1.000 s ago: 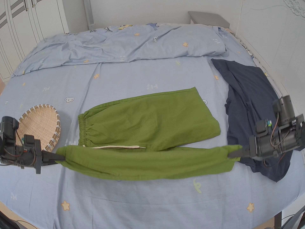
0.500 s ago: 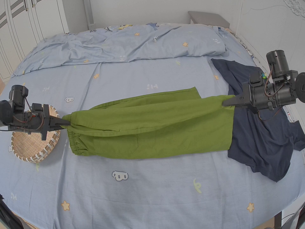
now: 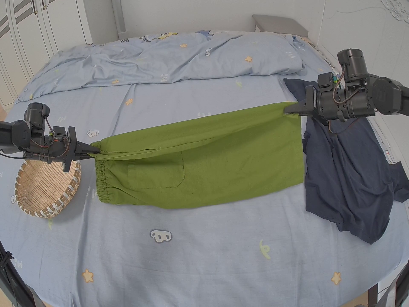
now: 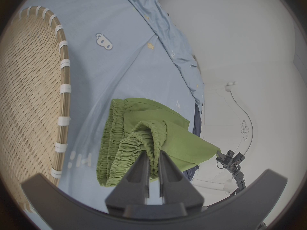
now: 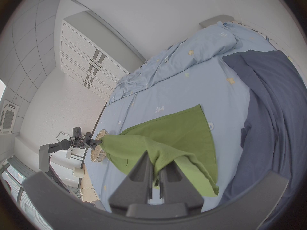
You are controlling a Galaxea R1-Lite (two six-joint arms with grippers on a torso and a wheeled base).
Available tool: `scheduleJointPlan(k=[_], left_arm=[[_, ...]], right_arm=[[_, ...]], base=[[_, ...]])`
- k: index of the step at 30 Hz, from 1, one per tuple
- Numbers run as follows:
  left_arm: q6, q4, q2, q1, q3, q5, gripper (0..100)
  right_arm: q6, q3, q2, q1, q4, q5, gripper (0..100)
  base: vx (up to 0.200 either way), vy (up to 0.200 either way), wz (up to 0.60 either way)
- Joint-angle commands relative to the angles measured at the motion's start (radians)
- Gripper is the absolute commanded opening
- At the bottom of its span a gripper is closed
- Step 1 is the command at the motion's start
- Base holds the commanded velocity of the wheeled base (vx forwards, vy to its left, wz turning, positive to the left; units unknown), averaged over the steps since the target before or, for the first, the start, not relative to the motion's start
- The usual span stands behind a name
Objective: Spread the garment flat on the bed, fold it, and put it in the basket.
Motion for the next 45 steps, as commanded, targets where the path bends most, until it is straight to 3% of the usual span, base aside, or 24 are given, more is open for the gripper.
scheduleJointPlan(k=[1,21,34,35,36,37,45], left_arm=[[0.001,-0.001,0.033,0.010,-0.017,0.001,0],[0.008,-0.008,0.041,0.018,-0.048,0.003,0],[0.013,-0.009,0.067,0.020,-0.057,0.005,0],[0.013,-0.009,0.067,0.020,-0.059,0.005,0],[0.013,-0.009,0.067,0.020,-0.060,0.005,0],[0.013,-0.009,0.067,0.018,-0.062,0.005,100],[0.004,-0.008,0.061,0.001,-0.068,0.001,100]], right_arm=[[0.000,-0.067,0.081,0.004,0.003,-0.007,0],[-0.014,-0.079,0.147,-0.025,-0.159,-0.026,0],[-0.026,-0.119,0.210,-0.018,-0.182,-0.026,0],[-0.026,-0.125,0.216,-0.016,-0.181,-0.026,100],[-0.027,-0.134,0.221,-0.015,-0.175,-0.026,100],[-0.026,-0.140,0.227,-0.013,-0.173,-0.026,100],[-0.026,-0.136,0.234,-0.006,-0.176,-0.026,100]], base=[[0.000,0.000,0.00],[0.000,0.000,0.00],[0.000,0.000,0.00],[0.000,0.000,0.00],[0.000,0.000,0.00],[0.000,0.000,0.00],[0.000,0.000,0.00]])
